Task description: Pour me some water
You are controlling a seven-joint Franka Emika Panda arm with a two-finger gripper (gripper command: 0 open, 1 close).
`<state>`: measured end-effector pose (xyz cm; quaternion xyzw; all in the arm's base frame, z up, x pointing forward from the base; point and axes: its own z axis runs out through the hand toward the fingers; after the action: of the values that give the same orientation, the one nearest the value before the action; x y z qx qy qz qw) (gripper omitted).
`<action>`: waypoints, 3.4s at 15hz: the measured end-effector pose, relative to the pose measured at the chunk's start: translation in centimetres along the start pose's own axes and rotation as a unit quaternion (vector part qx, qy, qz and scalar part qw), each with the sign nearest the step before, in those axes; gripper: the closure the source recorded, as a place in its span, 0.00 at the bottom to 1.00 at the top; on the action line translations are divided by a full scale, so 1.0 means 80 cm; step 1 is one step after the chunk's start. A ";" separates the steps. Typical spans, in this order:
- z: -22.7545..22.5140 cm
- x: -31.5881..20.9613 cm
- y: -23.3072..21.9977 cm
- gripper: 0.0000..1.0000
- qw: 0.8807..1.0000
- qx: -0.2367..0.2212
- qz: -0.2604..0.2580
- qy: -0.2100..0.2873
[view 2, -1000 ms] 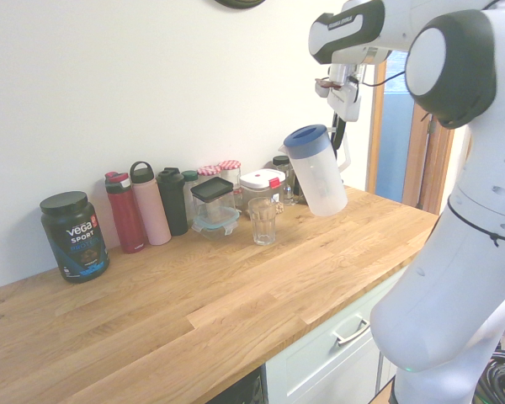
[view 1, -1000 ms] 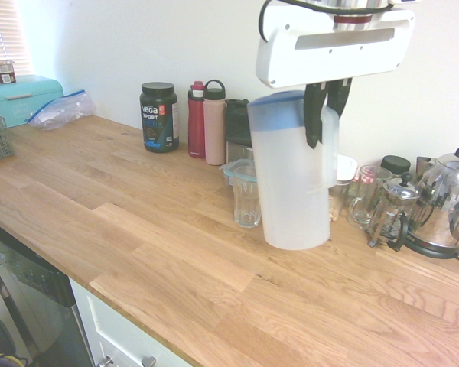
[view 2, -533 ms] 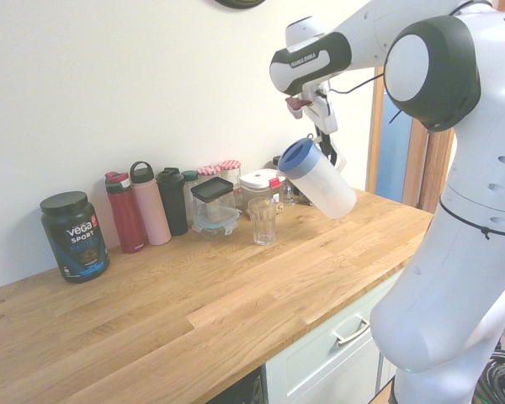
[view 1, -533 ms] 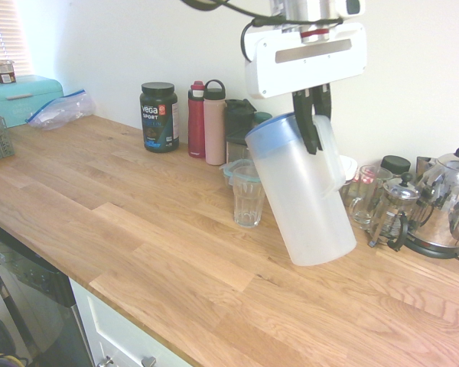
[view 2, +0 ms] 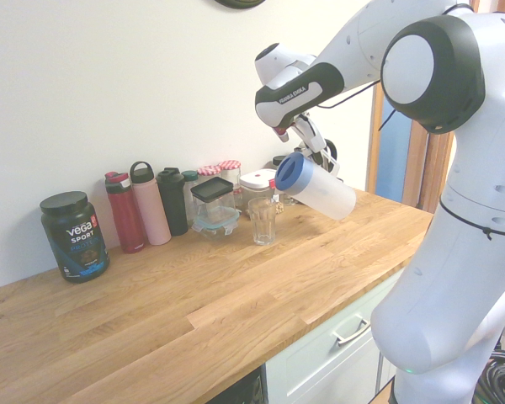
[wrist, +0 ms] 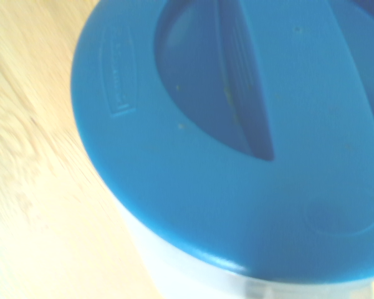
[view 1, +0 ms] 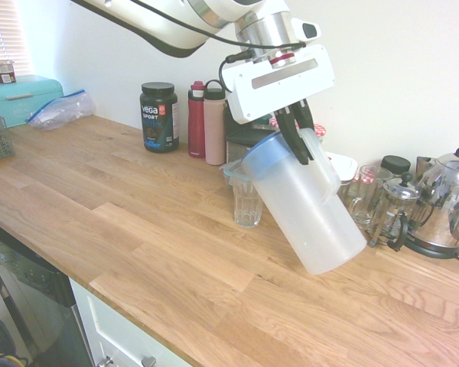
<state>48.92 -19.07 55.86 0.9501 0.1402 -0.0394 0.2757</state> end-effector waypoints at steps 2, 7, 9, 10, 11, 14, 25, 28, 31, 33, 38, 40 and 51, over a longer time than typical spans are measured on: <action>-0.002 0.002 0.000 1.00 1.000 -0.014 -0.006 -0.004; -0.001 0.010 -0.016 1.00 0.999 -0.033 -0.019 -0.011; -0.008 0.017 -0.024 1.00 0.999 -0.040 -0.021 -0.008; -0.013 0.021 -0.029 1.00 0.999 -0.043 -0.023 -0.005; -0.016 0.026 -0.035 1.00 0.999 -0.047 -0.025 -0.003; -0.019 0.037 -0.047 1.00 0.998 -0.057 -0.029 -0.003; -0.009 0.068 -0.061 1.00 0.998 -0.061 -0.015 -0.008; -0.057 0.065 -0.049 1.00 1.000 -0.018 -0.007 0.014; -0.120 0.030 -0.026 1.00 0.999 0.012 -0.002 0.050; -0.156 0.003 -0.023 1.00 0.996 0.045 0.004 0.079; -0.270 -0.009 -0.121 1.00 0.973 0.164 0.086 0.136; -0.300 0.004 -0.178 1.00 0.962 0.185 0.137 0.144; -0.269 0.047 -0.490 1.00 0.850 0.285 0.391 0.208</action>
<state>41.21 25.04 53.38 0.9493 -0.2061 0.2321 -0.0497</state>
